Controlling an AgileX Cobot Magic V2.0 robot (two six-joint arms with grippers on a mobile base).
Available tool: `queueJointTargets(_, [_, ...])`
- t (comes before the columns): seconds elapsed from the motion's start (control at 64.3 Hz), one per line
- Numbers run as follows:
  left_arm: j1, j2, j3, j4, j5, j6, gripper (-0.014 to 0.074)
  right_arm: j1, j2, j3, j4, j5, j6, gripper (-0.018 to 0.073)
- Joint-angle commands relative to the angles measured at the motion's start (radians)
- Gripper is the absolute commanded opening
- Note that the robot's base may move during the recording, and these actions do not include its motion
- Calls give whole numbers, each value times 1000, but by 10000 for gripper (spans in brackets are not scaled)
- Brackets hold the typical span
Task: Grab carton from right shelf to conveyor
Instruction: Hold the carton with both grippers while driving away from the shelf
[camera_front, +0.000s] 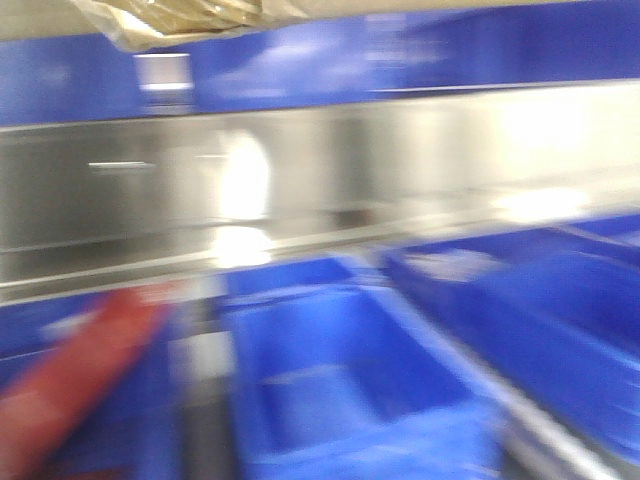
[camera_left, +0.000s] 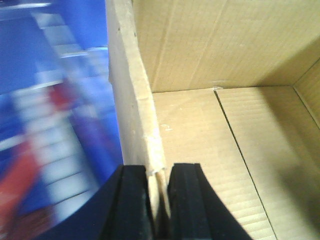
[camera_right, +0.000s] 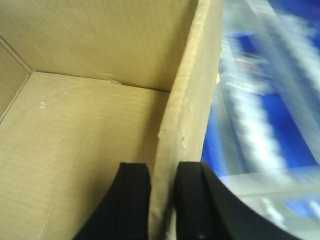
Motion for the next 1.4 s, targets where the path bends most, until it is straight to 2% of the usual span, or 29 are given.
queueJointTargets(0.0, [-9,-1,-4,-9,-40,9,-13,-2,-13,-4,0,-46,-5,-68])
queueJointTargets(1.383, [-9,-2,-4,9,-40,9,-13,-2,-13,-4,0,-46,-5,-68])
